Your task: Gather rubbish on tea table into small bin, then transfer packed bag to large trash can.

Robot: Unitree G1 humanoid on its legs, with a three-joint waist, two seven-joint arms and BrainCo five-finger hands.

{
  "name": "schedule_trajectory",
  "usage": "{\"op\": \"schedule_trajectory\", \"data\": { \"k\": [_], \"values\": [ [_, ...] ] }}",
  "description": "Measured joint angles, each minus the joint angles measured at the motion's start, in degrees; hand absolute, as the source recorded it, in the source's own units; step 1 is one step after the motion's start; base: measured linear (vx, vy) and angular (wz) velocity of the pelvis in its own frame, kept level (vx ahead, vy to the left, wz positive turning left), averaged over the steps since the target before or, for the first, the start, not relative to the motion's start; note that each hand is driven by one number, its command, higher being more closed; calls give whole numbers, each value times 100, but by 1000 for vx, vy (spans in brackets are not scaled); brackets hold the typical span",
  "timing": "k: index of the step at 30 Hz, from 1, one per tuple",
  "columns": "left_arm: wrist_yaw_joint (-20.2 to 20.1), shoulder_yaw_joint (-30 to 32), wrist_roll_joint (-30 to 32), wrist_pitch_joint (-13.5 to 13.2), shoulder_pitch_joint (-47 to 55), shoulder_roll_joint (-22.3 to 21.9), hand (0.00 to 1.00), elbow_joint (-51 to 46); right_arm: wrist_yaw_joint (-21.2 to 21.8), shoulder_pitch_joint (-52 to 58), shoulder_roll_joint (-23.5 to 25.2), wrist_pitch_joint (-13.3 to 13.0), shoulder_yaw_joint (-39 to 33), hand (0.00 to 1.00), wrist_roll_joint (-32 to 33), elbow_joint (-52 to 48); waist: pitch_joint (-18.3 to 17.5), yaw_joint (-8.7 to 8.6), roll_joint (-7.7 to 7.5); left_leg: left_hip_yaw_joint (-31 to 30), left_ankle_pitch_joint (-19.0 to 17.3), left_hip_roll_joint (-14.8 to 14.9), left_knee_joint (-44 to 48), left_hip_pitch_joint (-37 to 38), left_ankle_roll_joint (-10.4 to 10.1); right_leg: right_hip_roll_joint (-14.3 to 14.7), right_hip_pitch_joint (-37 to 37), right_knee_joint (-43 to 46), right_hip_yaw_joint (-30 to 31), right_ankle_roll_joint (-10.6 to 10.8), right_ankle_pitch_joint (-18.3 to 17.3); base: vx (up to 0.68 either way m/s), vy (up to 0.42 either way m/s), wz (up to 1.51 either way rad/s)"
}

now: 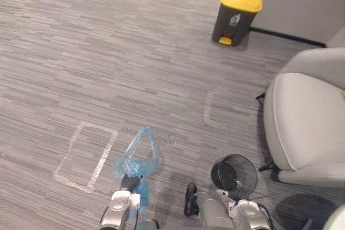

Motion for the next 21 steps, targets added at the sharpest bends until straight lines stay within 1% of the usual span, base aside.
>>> {"op": "schedule_trajectory", "data": {
  "k": [1,2,3,4,5,6,7,8,9,10,11,12,13,14,15,16,17,18,19,20,21],
  "values": [
    [-33,90,-1,-25,140,-14,100,-134,-5,135,40,-4,63,0,-4,-197,-8,69,-60,216,150,196,1449,-489,-14,45,583,-630,-43,-125,-108,212,-106,-6],
    [-61,166,-5,-7,191,-161,100,-150,-9,197,36,-4,118,0,-3,-309,-8,104,56,405,-114,606,2475,-925,149,259,852,-807,-6,-162,-113,299,-13,-29],
    [-83,217,-9,-6,210,-223,100,-177,-15,150,52,-6,114,0,8,-314,-32,208,99,582,-371,814,2914,-1336,292,315,1049,-969,64,-179,-134,342,22,-47],
    [-100,217,-10,-5,194,-229,100,-179,-13,96,93,-2,91,0,33,-316,-38,240,83,698,-492,842,2904,-1582,371,299,1150,-1066,150,-178,-133,501,61,-56],
    [-101,228,-10,-6,186,-229,100,-208,-15,2,181,-5,23,0,54,-321,39,311,-68,785,-587,810,2544,-1882,490,224,1317,-1207,311,-170,-128,311,31,-47],
    [-102,231,-9,-5,177,-228,100,-213,-16,-36,217,-4,-14,0,59,-320,49,334,-72,786,-593,781,2310,-1970,499,184,1393,-1259,360,-165,-125,460,109,-60],
    [-102,226,-7,-2,153,-246,100,-215,-30,-55,249,-4,-46,0,71,-319,96,362,-164,696,-546,659,1481,-2196,486,84,1545,-1361,485,-133,-124,380,188,-58],
    [-105,224,-7,-1,105,-262,100,-217,-39,-70,318,0,-69,0,84,-306,113,398,-177,477,-281,471,657,-2351,451,-20,1710,-1468,628,19,-171,462,252,-55],
    [-106,224,-6,-1,91,-263,100,-216,-45,-72,317,0,-86,0,85,-298,114,411,-188,362,-88,395,279,-2373,422,-62,1767,-1503,684,127,-217,371,284,-63],
    [-94,221,-9,-7,84,-285,100,-178,-79,-29,216,0,-106,0,83,-199,91,418,-116,-24,933,270,-575,-2320,194,-53,1852,-1580,912,475,-346,364,312,-65],
    [-88,209,-8,1,74,-225,100,-61,-107,-126,260,47,-56,0,84,30,36,457,-262,78,989,121,-570,-2241,310,-212,1923,-1709,1146,543,-379,378,296,-54],
    [-86,216,-9,3,56,-199,100,-49,-105,-139,275,57,-28,0,81,38,-2,409,-307,87,919,45,-578,-2245,390,-255,1931,-1785,1244,514,-337,403,282,-24],
    [-80,215,-7,2,-14,-147,100,-44,-111,-130,298,58,-32,0,79,47,-11,395,-375,157,745,-27,-457,-2284,430,-346,1929,-1811,1328,513,-290,407,263,-25],
    [-85,214,-6,5,-56,-102,100,-8,-113,-124,300,66,-36,0,30,136,-17,421,-404,355,380,-80,-38,-2273,557,-519,1921,-1629,1563,612,-238,389,268,-41],
    [-83,214,-6,7,-42,-101,100,-7,-112,-140,301,68,-34,0,16,134,-12,419,-392,448,221,-84,74,-2192,605,-571,1880,-1417,1680,624,-232,385,261,-74],
    [-81,222,-7,9,-11,-89,100,-7,-104,-177,302,65,-23,0,-22,130,-20,435,-361,643,11,-79,108,-1958,666,-657,1617,-732,1905,688,-207,385,234,-71],
    [-82,202,-10,12,40,-97,100,-16,-99,-198,303,58,7,0,-24,130,-18,427,-344,792,-88,-91,10,-1729,708,-728,1328,11,2032,905,-96,452,238,-70],
    [-80,197,-10,26,63,-73,100,-14,-82,-208,316,56,37,0,-27,133,-2,387,-320,891,-159,-132,-186,-1423,745,-761,860,1080,2173,1252,22,460,166,-36],
    [-73,175,-10,28,66,-32,100,-15,-75,-205,322,58,59,0,-26,134,9,329,-302,921,-181,-147,-353,-1193,758,-709,534,1760,2150,1201,-110,390,92,-26],
    [-56,130,-11,31,60,45,100,-7,-75,-257,311,59,101,0,-26,134,32,309,-271,978,-185,-152,-610,-864,763,-608,187,2196,1981,970,-337,415,48,-22],
    [-45,122,-11,32,59,91,100,-6,-75,-257,284,58,176,0,-25,135,61,298,-226,1003,-182,-138,-805,-623,760,-536,1,2266,1785,779,-475,413,2,-34]
  ]
}}
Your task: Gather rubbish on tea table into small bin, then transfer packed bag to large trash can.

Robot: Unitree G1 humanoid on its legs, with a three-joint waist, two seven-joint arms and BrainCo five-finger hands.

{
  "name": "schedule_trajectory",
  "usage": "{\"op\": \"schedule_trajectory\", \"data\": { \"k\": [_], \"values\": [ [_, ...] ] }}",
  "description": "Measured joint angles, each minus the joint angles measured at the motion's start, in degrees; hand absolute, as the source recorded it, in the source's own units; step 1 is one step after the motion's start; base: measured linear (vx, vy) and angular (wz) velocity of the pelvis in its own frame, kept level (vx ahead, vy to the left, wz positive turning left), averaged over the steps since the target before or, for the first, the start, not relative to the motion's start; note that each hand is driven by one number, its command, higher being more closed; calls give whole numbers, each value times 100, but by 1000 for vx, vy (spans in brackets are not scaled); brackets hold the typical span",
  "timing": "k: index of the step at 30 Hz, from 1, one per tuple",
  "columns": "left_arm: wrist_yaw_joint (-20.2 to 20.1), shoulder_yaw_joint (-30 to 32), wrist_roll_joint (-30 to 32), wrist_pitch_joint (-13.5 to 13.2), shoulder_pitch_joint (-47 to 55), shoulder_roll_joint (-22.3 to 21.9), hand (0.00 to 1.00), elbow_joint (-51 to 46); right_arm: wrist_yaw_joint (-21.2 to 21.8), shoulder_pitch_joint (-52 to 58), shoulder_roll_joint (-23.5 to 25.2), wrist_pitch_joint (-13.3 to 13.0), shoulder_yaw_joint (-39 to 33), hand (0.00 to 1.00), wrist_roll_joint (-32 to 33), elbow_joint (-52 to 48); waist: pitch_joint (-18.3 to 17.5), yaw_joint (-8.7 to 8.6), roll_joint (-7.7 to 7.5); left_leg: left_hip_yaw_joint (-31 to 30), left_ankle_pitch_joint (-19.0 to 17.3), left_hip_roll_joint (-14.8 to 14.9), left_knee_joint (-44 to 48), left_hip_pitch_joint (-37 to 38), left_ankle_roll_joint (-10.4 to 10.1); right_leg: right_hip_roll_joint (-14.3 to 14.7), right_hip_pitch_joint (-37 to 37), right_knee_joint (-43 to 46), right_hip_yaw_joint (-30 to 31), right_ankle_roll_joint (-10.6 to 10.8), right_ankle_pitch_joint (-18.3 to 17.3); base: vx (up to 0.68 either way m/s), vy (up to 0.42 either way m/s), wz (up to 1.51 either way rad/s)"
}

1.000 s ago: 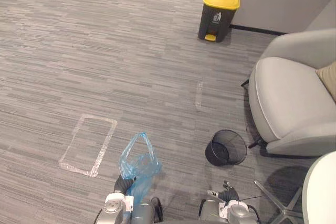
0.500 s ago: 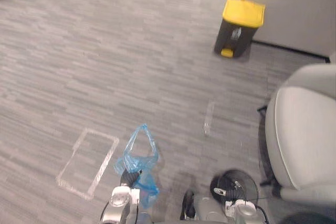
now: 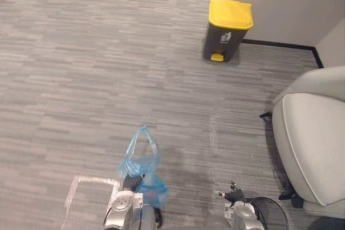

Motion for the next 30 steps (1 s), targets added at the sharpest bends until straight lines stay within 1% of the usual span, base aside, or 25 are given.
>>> {"op": "schedule_trajectory", "data": {
  "k": [1,2,3,5,6,7,9,11,12,13,14,15,17,18,19,20,21,22,23,24,25,26,27,29,30],
  "values": [
    [37,4,-2,-1,-22,68,100,0,5,-4,-46,-4,76,0,1,-2,53,-35,89,48,1,54,-245,332,-1,142,-275,-207,-381,-271,-142,330,-6,-26],
    [52,8,-2,0,-40,88,100,0,5,-15,-77,-8,99,0,0,-2,60,-46,101,86,1,76,-316,427,-2,194,-372,-365,-530,-340,-176,486,-88,-23],
    [92,47,-3,-4,-128,174,100,6,4,-133,-123,-9,112,0,5,-6,98,-93,163,154,1,153,-500,679,-3,415,-784,-1312,-988,-510,-48,415,-97,-3],
    [98,48,-3,-4,-202,222,100,47,0,-178,-126,-10,114,0,3,-10,86,-188,62,139,-1,146,-661,882,-6,523,-878,-2321,-1186,-551,441,464,-108,25],
    [101,52,0,-10,-224,249,100,100,4,-102,-147,-10,116,0,4,-4,112,-270,5,17,-37,46,-814,1167,-237,625,-770,-3019,-1161,-1182,1615,555,-111,13],
    [103,72,5,-15,-260,139,100,167,-10,-189,-275,-5,97,0,-6,-2,105,-189,249,-52,-15,281,-851,1220,-392,838,-732,-2920,-1189,-1188,1539,540,-106,0],
    [104,39,5,-21,-308,100,100,169,-5,-234,-304,-17,53,0,-9,-39,113,-223,281,-199,213,337,-701,1194,-686,857,-745,-2710,-1228,-1220,1154,472,-157,-3],
    [98,35,5,-17,-342,19,100,167,-2,-142,-293,8,-42,0,-4,-4,144,-283,326,-418,307,519,82,1057,-845,858,-387,-2729,-1399,-1245,898,438,-178,33],
    [85,45,4,-18,-326,-46,100,154,1,-11,-281,19,-37,0,12,-38,154,-303,321,-544,462,640,822,879,-952,907,-27,-2867,-1420,-1216,816,410,-114,17],
    [74,86,-6,-23,-207,-153,100,-1,-12,104,-251,21,9,0,18,-195,158,-228,314,-656,623,883,2315,417,-944,984,536,-3205,-1399,-1237,756,444,-87,-3],
    [61,98,-12,-45,-110,-229,100,-157,-21,178,-235,8,0,0,19,-352,162,-165,304,-621,278,1069,3386,-84,-714,1048,900,-3446,-1328,-1250,667,332,-14,-21],
    [54,99,-18,-43,-76,-253,100,-206,-25,183,-227,5,-5,0,23,-400,161,-137,298,-610,160,1118,3668,-326,-642,1056,1042,-3512,-1294,-1269,599,284,16,-35],
    [-18,106,-93,-32,21,-319,100,-276,-24,162,-174,-1,-29,0,27,-453,122,37,221,-433,-89,1104,3553,-1080,-396,1042,1374,-3718,-1014,-1207,493,321,76,-60],
    [-47,112,-105,-13,56,-334,100,-276,-25,151,-134,4,-57,0,28,-449,130,131,198,-435,-90,1018,3073,-1273,-387,1004,1478,-3758,-873,-1111,494,313,112,-70],
    [-50,117,-105,-7,73,-338,100,-277,-31,117,-80,8,-101,0,28,-450,150,161,160,-471,-81,904,2558,-1384,-379,942,1556,-3773,-781,-1037,449,418,204,-55],
    [-51,121,-104,-2,68,-352,100,-276,-44,90,-57,10,-207,0,28,-445,175,160,107,-592,25,642,1589,-1491,-374,812,1696,-3824,-684,-901,367,286,150,-33],
    [-52,121,-104,-3,65,-364,100,-276,-49,97,-57,10,-223,0,28,-432,176,160,98,-686,134,526,1187,-1525,-400,757,1755,-3861,-651,-854,340,460,294,-38],
    [-53,119,-104,-5,74,-422,100,-274,-55,125,-89,10,-229,0,26,-371,145,162,145,-915,598,286,4,-1489,-506,713,1846,-3970,-519,-663,256,313,248,-62],
    [-49,123,-105,-5,80,-422,100,-210,-58,118,-139,19,-218,0,23,-211,105,213,211,-1076,1439,257,-254,-1423,-514,711,1927,-4006,-306,-498,160,503,375,-72],
    [-48,122,-105,-4,76,-412,100,-174,-57,103,-100,43,-201,0,23,-146,78,245,137,-1027,1450,166,-218,-1394,-358,653,1972,-4042,-176,-430,140,454,284,-52],
    [-49,106,-102,0,75,-317,100,-143,-49,130,-21,59,-172,0,17,-138,-44,193,-74,-885,1172,-63,-108,-1429,-238,393,2003,-4135,-54,-372,143,552,307,-27],
    [-49,108,-102,2,4,-288,100,-101,-50,147,-25,63,-178,0,16,-131,-81,194,-142,-739,886,-167,127,-1441,-180,228,1982,-4005,87,-338,138,449,238,-38],
    [-49,106,-102,0,13,-252,100,-101,-47,115,-43,62,-173,0,11,-130,-87,212,-136,-583,654,-197,271,-1365,-127,131,1805,-3588,261,-260,95,431,258,-58],
    [-52,99,-101,4,25,-251,100,-90,-44,43,-44,56,-168,0,6,-130,-86,214,-114,-387,471,-215,306,-1164,-27,58,1548,-2885,474,-171,99,417,232,-64],
    [-50,68,-101,31,94,-238,100,-71,-38,4,-34,51,-120,0,2,-129,-74,201,-90,-194,298,-239,187,-777,36,-26,1002,-1564,595,376,268,402,175,-49]
  ]
}}
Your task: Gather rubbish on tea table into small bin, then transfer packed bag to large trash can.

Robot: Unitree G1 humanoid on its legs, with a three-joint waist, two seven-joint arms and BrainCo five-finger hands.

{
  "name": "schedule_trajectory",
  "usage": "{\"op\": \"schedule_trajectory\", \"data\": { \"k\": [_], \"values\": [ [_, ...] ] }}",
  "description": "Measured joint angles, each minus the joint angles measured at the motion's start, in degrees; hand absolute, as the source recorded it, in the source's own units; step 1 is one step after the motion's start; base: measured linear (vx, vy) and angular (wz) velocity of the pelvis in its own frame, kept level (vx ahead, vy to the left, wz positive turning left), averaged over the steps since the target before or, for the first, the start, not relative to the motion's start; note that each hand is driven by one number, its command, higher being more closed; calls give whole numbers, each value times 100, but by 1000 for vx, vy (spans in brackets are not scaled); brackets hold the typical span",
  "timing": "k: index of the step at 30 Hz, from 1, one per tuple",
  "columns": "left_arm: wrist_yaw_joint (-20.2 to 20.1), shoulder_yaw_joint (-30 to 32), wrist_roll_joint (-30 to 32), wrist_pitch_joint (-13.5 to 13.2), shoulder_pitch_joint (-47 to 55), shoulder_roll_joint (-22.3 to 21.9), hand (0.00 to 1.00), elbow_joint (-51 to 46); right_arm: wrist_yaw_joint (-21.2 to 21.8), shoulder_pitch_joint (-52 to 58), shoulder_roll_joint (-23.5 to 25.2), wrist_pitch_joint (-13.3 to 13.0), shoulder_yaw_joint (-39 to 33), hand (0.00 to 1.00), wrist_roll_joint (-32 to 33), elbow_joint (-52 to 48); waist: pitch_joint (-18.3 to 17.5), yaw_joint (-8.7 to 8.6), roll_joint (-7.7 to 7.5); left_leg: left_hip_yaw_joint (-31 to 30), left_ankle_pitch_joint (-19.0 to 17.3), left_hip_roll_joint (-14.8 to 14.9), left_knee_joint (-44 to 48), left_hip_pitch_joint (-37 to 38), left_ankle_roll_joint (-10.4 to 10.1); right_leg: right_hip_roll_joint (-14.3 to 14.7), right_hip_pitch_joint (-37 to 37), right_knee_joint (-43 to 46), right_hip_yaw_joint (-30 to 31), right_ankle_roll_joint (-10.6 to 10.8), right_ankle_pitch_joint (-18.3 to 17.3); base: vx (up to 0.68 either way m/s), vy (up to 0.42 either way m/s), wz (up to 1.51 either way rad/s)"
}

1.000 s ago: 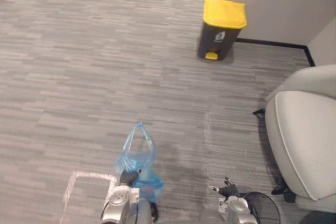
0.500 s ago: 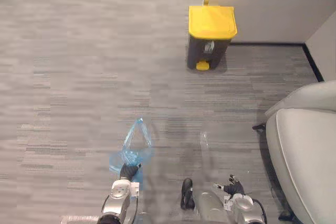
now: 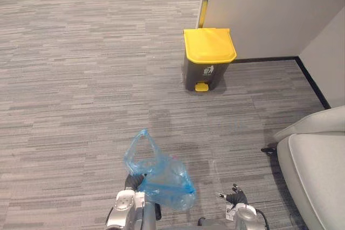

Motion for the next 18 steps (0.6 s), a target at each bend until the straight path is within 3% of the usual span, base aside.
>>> {"op": "schedule_trajectory", "data": {
  "k": [1,2,4,6,8,9,10,11,13,14,16,17,18],
  "values": [
    [6,-42,-1,32,-7,39,100,-1,8,8,7,1,24,0,-2,8,10,-73,21,26,-59,-9,-108,210,34,22,-259,655,-13,127,-4,492,165,-36],
    [7,-44,-4,32,-15,59,100,9,8,-26,3,1,64,0,-2,7,21,-95,39,28,-83,-22,-219,412,33,52,-504,1150,-98,35,-109,407,60,-6],
    [57,-35,-11,40,-58,112,100,118,15,-4,-50,4,151,0,-3,23,80,-121,138,53,-86,33,-618,982,37,179,-1038,1573,-594,-479,-447,372,4,-13],
    [123,-28,-11,39,-87,201,100,121,15,-53,-70,4,193,0,-4,40,159,-161,270,67,-86,197,-773,1285,36,403,-1435,1138,-1020,-757,-574,386,-94,-12],
    [161,24,-11,34,-128,269,100,136,20,-96,-106,-9,242,0,-6,25,189,-201,321,46,-91,318,-853,1506,24,642,-1759,52,-1225,-847,-308,356,-122,5],
    [162,15,-11,29,-108,317,100,171,11,-69,-118,-6,275,0,-8,25,163,-206,261,25,-117,266,-871,1594,-36,706,-1718,-752,-1229,-852,187,453,-153,26],
    [165,25,-12,30,-174,335,100,284,14,14,-220,-27,333,0,8,43,166,-236,219,-81,-275,220,-844,1784,-285,739,-1646,-1227,-1177,-1282,1057,550,-179,9],
    [163,28,-10,25,-179,243,100,355,0,-69,-325,-34,332,0,-8,75,75,-185,455,-190,-274,446,-781,1766,-385,911,-1638,-1170,-1213,-1353,949,460,-146,-1],
    [163,19,-7,1,-237,165,100,357,-6,-131,-392,-51,312,0,-6,86,80,-217,477,-304,-92,515,-600,1759,-570,959,-1527,-1182,-1287,-1387,696,404,-176,2],
    [155,21,-7,5,-280,129,100,361,-5,-109,-391,-50,270,0,-2,110,109,-238,477,-365,-27,579,-319,1702,-667,963,-1381,-1214,-1361,-1412,612,436,-232,37],
    [143,38,-8,6,-293,4,100,318,-13,121,-282,-27,140,0,10,95,126,-268,452,-565,237,820,1165,1294,-882,1001,-716,-1525,-1489,-1437,482,382,-163,34],
    [118,36,-11,-2,-224,-47,100,214,-11,181,-250,-31,173,0,21,-25,164,-200,372,-569,121,1010,2352,883,-775,1002,-322,-1751,-1475,-1492,392,276,-56,1],
    [113,38,-11,-2,-196,-64,100,169,-11,238,-244,-32,168,0,21,-77,171,-185,356,-527,9,1069,2660,729,-720,1013,-217,-1792,-1459,-1502,358,234,-11,-16]
  ]
}}
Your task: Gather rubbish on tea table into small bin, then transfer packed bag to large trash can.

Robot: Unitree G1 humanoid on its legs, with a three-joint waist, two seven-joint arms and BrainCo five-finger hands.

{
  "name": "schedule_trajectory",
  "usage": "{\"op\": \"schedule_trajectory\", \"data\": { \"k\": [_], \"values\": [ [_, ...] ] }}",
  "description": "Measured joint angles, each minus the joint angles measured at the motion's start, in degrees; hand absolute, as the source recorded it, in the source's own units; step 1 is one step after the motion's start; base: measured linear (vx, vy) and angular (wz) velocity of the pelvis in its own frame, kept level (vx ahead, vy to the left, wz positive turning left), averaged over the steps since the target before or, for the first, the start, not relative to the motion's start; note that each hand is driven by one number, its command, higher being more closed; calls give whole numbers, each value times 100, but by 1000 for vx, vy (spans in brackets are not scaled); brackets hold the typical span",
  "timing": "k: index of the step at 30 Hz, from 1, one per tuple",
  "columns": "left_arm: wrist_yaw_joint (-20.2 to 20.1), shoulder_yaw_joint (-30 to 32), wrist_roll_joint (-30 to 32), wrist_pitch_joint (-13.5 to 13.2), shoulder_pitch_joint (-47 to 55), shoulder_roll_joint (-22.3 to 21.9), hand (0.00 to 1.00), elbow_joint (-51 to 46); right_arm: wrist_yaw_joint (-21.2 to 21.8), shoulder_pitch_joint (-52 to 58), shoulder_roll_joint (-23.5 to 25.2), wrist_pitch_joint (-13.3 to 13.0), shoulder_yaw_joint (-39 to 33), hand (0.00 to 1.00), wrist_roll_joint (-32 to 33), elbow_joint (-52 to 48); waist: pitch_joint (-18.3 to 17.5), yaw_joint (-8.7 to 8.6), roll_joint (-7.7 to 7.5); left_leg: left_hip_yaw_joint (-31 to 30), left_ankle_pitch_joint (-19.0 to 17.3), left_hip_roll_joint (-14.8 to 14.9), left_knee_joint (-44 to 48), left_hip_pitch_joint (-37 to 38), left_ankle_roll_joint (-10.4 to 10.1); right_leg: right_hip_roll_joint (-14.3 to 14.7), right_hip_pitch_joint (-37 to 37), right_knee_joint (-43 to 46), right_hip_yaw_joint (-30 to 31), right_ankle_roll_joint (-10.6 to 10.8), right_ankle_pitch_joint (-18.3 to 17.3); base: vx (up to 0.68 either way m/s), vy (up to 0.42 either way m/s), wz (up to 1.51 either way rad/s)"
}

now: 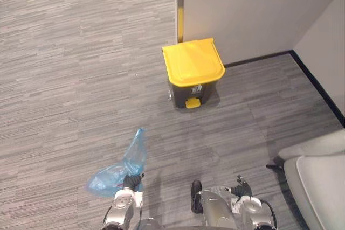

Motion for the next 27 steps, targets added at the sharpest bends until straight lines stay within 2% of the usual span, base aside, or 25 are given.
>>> {"op": "schedule_trajectory", "data": {
  "k": [1,2,4,5,6,8,9,10,11,12,13,14,17,18,19,20,22,23,24,25,26,27],
  "values": [
    [-17,-3,-3,-3,69,-24,100,-98,0,-1,24,-8,-10,0,12,-57,-8,24,16,121,-238,85,436,-362,126,2,226,-79,54,-49,-157,214,17,-26],
    [-61,-4,-4,2,89,-34,100,-104,0,-13,57,-11,-51,0,54,-73,4,50,-46,242,-378,93,326,-651,254,-18,346,-125,125,-23,-204,264,60,-31],
    [-118,-6,-2,29,110,-46,100,-99,-2,-21,132,-13,-92,0,69,-68,9,92,-64,337,-409,7,-180,-848,271,-88,467,-179,190,38,-247,207,89,-21],
    [-127,-6,-1,36,131,-65,100,-97,-4,-22,157,-12,-185,0,88,-55,18,111,-114,411,-383,-154,-866,-1019,275,-206,535,-179,257,183,-287,262,150,-14],
    [-133,-10,1,42,142,-100,100,-95,-8,-20,162,-12,-263,0,90,-39,20,117,-122,400,-249,-359,-1673,-1077,338,-316,625,-221,299,303,-351,324,190,-15],
    [-138,-20,1,41,159,-155,100,-95,-14,5,102,-10,-282,0,91,29,-9,125,-76,343,144,-544,-2611,-1073,271,-362,736,-324,357,454,-397,253,181,-23],
    [-134,-15,0,41,207,-170,100,-85,-18,9,0,15,-275,0,91,132,-85,156,33,167,978,-612,-3038,-1014,358,-328,783,-375,528,637,-481,446,301,-37],
    [-120,-7,-2,38,224,-86,100,-66,-7,0,83,34,-226,0,88,207,-184,142,-171,296,824,-832,-2990,-956,551,-520,862,-479,693,796,-493,384,249,-33],
    [-120,-8,-2,37,232,-62,100,-66,-8,8,92,34,-228,0,88,207,-203,140,-201,316,801,-858,-2982,-961,567,-554,865,-490,700,811,-500,393,227,-19],
    [-116,-12,-2,35,190,5,100,-65,-7,49,137,41,-230,0,88,216,-262,152,-320,448,607,-964,-2890,-966,631,-702,856,-442,771,889,-544,375,209,-25],
    [-120,-25,-2,38,181,8,100,-65,-5,-21,142,40,-230,0,81,211,-255,162,-310,589,402,-1014,-2802,-848,709,-788,790,-115,908,919,-553,437,254,-31],
    [-123,-27,-2,38,188,1,100,-65,-5,-36,143,40,-230,0,80,209,-252,161,-298,615,346,-1028,-2804,-784,722,-807,743,56,965,930,-553,357,210,-42],
    [-112,-80,-41,46,294,68,100,-114,11,-124,198,33,-161,0,35,202,-220,86,-181,754,-27,-1047,-2937,-132,794,-895,-179,2506,1223,1622,-415,314,171,-24],
    [-109,-104,-45,51,293,89,100,-106,13,-135,201,34,-156,0,29,202,-217,76,-179,754,-40,-1051,-2964,-63,801,-905,-281,2724,1203,1571,-478,307,82,10],
    [-105,-127,-61,49,288,124,100,-113,14,-115,178,41,-85,0,20,206,-199,68,-147,737,-53,-1057,-3140,192,803,-925,-603,3118,955,1311,-692,319,-3,7],
    [-84,-116,-103,49,288,142,100,-112,21,-128,152,36,-16,0,-6,204,-161,48,-91,713,-52,-1003,-3326,404,801,-887,-854,3055,618,1082,-849,378,-20,4],
    [-40,-101,-119,49,273,250,100,-112,26,-220,123,30,16,0,-24,203,-108,24,-14,702,-50,-888,-3442,585,798,-721,-1145,2488,275,877,-888,339,-103,7],
    [-6,-69,-126,47,240,305,100,-106,26,-273,75,30,61,0,-25,202,-72,-5,11,681,-51,-805,-3445,687,795,-563,-1290,1735,178,744,-667,311,-143,15],
    [9,-70,-128,43,228,329,100,-105,25,-271,62,30,68,0,-24,202,-65,-9,1,663,-53,-802,-3446,727,791,-523,-1296,1380,174,724,-478,341,-165,33],
    [20,-69,-159,21,218,413,100,-109,19,-203,44,30,94,0,-25,203,-74,-23,-134,537,-105,-911,-3444,856,622,-465,-1159,340,271,549,534,360,-155,22],
    [49,-12,-168,21,165,320,100,9,15,-254,-103,28,113,0,-26,206,-53,2,118,367,-223,-704,-3421,920,430,-259,-1043,416,200,235,659,355,-153,15],
    [42,-19,-167,5,158,314,100,7,11,-271,-131,19,111,0,-26,204,-63,14,143,305,-218,-673,-3423,914,428,-239,-1043,416,193,220,635,318,-155,-5]
  ]
}}
